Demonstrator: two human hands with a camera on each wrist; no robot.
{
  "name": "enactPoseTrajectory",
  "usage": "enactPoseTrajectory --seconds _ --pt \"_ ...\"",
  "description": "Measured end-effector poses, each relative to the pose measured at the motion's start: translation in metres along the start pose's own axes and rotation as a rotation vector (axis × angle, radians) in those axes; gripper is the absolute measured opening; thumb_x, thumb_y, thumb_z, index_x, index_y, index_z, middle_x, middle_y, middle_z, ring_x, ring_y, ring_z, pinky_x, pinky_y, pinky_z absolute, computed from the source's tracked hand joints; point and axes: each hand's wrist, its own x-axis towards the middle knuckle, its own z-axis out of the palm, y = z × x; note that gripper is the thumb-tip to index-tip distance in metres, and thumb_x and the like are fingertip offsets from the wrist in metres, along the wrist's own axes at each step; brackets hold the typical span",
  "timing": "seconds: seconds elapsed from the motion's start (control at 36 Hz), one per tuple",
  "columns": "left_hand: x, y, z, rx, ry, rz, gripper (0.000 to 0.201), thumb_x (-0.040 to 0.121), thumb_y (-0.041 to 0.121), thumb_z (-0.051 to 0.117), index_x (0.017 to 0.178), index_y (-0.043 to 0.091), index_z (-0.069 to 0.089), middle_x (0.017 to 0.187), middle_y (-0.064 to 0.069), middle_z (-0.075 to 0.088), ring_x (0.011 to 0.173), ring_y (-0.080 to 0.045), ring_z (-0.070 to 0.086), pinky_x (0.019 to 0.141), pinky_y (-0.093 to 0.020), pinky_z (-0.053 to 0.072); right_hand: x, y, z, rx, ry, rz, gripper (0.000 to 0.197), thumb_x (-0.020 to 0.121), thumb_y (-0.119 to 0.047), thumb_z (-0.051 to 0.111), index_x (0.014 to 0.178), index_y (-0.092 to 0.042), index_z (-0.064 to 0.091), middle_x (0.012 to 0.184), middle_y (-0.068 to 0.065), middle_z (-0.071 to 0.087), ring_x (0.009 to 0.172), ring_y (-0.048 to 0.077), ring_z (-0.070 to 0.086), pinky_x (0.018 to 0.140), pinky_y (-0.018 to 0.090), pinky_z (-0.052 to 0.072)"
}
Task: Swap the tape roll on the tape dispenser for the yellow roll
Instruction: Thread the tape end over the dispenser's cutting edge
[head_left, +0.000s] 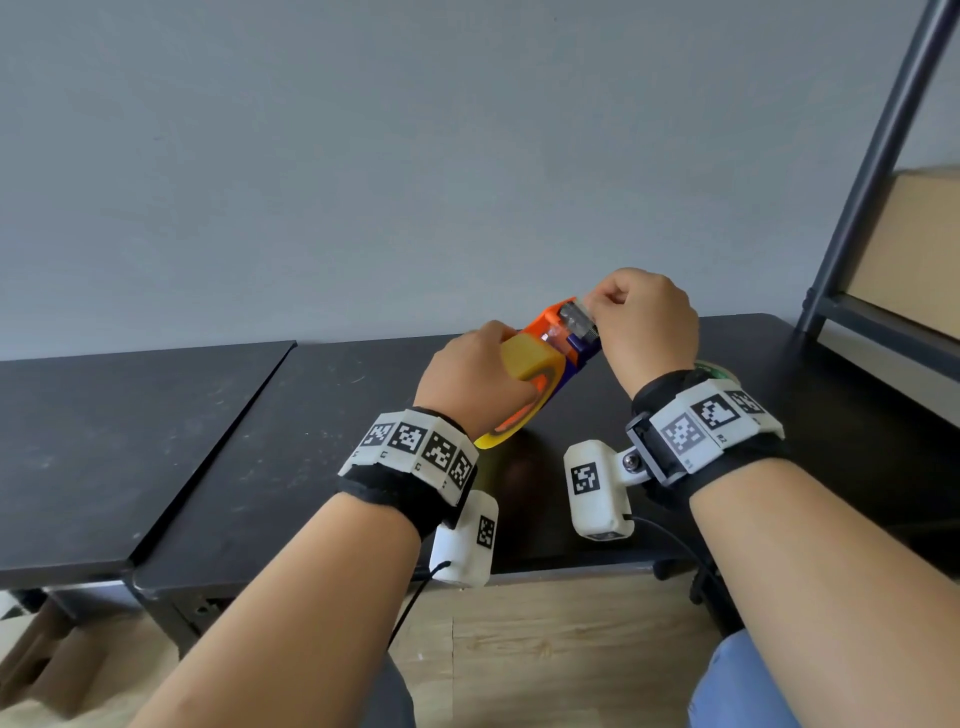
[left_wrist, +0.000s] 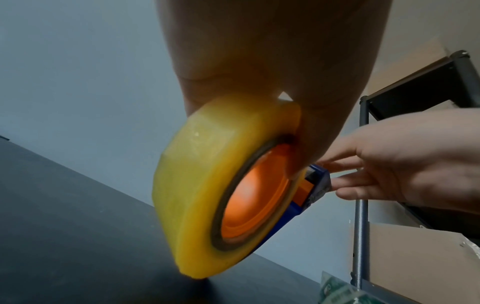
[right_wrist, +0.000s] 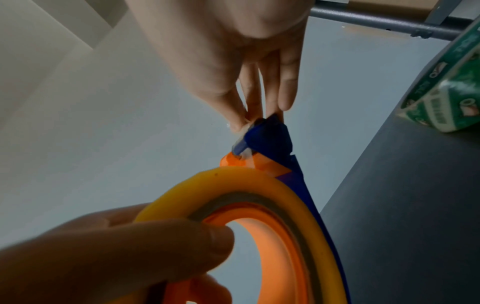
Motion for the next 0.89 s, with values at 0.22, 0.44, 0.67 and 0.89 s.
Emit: enactPoseTrajectory --seconds 0.22,0.44,0.67,0.89 --pt "0.003 -0.004 0.000 -0.009 -0.010 0.004 0.052 0.078 0.035 0.067 0.127 0.026 0.054 0.113 0.001 0.066 0.099 -0.019 0.059 0.074 -0.028 0.044 0.000 0.002 0.000 0.115 0.036 0.058 0.018 0.089 -0.023 0.056 0.080 -0.014 0.069 0.082 0.002 0.074 0.076 0.025 0.066 0.066 0.033 0.049" --pt "0.009 -0.015 -0.002 -0.134 -0.050 -0.044 0.055 0.073 0.029 0.078 0.124 0.024 0.055 0.108 0.003 0.063 0.092 -0.017 0.057 0.071 -0.027 0.044 0.002 0.006 -0.001 0.487 -0.011 0.269 0.023 0.079 -0.022 0.072 0.058 -0.027 0.065 0.067 -0.005 0.074 0.071 0.022 0.073 0.071 0.042 0.059" --pt "0.011 -0.026 -0.007 -0.259 -0.076 -0.090 0.059 0.066 0.019 0.084 0.120 0.024 0.059 0.103 0.002 0.065 0.093 -0.020 0.063 0.075 -0.031 0.050 0.007 0.005 0.001 0.759 -0.171 0.471 0.009 0.078 -0.012 0.079 0.080 -0.013 0.070 0.081 0.007 0.072 0.063 0.017 0.066 0.053 0.022 0.051" --pt "0.012 -0.032 -0.013 -0.293 -0.104 -0.104 0.058 0.067 0.015 0.083 0.118 0.026 0.059 0.097 0.004 0.064 0.090 -0.019 0.063 0.074 -0.030 0.052 0.005 0.006 -0.001 1.005 -0.382 0.716 0.004 0.085 -0.010 0.071 0.089 -0.011 0.070 0.074 0.000 0.074 0.063 0.007 0.066 0.049 0.016 0.050"
